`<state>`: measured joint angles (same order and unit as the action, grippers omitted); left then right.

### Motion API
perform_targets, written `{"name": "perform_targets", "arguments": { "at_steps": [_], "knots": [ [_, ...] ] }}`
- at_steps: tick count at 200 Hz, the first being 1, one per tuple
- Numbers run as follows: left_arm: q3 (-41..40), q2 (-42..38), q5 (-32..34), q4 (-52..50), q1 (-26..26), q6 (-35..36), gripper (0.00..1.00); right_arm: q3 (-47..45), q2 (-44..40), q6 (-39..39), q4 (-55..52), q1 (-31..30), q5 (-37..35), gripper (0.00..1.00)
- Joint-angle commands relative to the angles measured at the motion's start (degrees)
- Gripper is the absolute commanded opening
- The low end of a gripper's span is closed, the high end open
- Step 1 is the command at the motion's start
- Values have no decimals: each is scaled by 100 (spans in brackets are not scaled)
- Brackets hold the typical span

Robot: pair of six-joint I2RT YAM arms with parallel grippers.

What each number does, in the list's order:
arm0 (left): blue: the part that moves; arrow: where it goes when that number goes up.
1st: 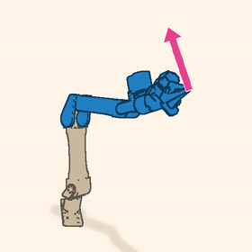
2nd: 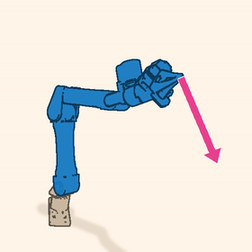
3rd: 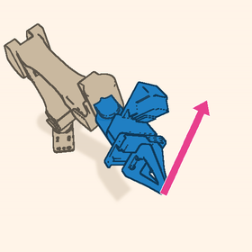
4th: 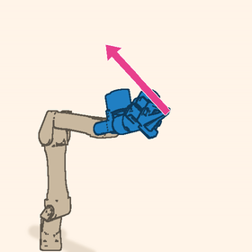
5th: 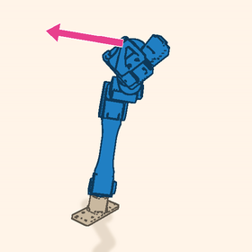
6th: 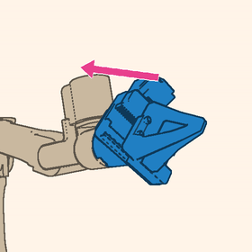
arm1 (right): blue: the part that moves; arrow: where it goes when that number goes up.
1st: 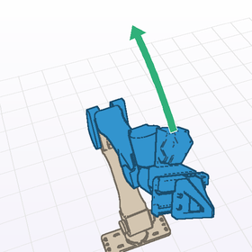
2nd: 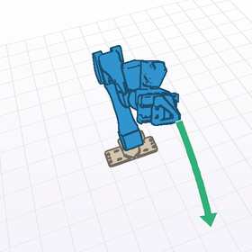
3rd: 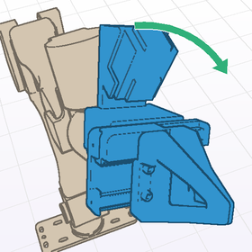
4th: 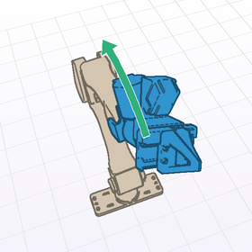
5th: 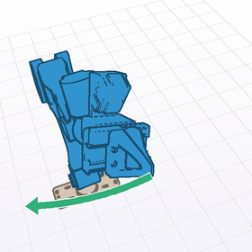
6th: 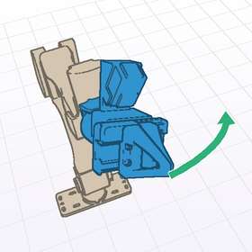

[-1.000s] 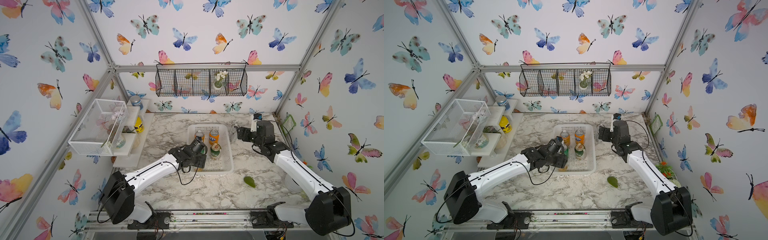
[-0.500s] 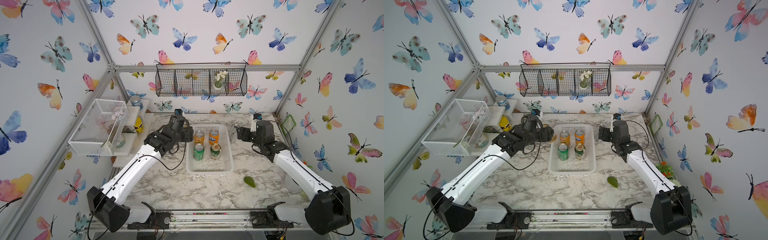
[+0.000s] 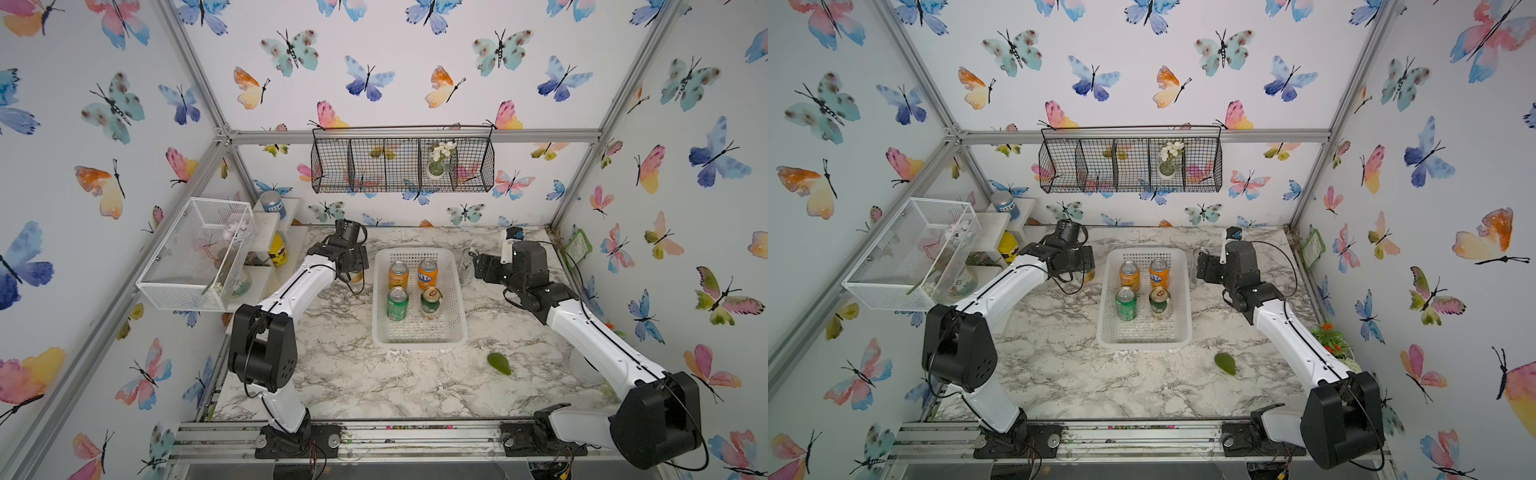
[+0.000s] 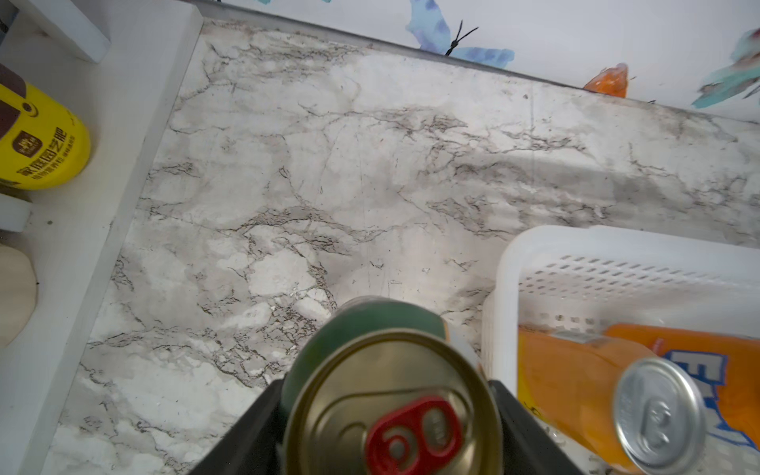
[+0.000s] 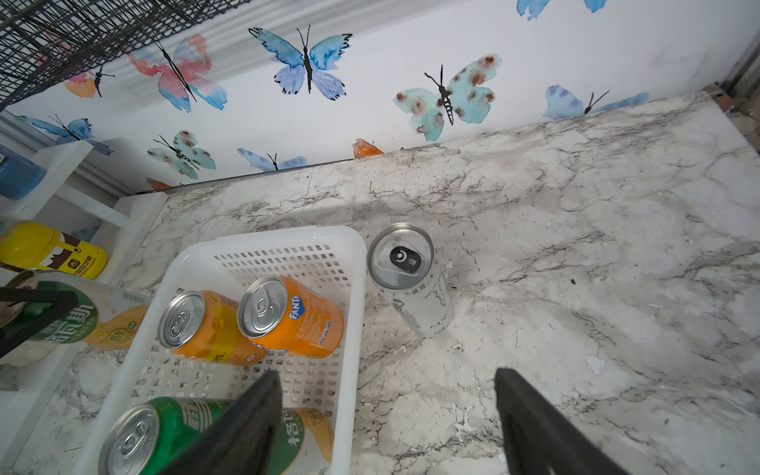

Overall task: Take out the drinks from the basket
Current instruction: Place the drink at the center of the board.

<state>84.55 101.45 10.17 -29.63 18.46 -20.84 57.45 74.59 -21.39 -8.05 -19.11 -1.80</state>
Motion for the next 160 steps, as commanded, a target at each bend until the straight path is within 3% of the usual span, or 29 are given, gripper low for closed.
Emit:
{"name": "perform_targets", "arguments": {
  "at_steps": [1, 111, 160],
  "knots": [
    [501, 222, -47, 467, -133, -43, 60, -120, -41, 41, 127, -27, -143, 84],
    [1081, 1250, -357, 590, -210, -188, 60, -145, -65, 47, 112, -22, -153, 84],
    [1039, 1457, -244, 576, -204, -226, 69, -154, -53, 38, 138, -22, -126, 84]
  ]
}}
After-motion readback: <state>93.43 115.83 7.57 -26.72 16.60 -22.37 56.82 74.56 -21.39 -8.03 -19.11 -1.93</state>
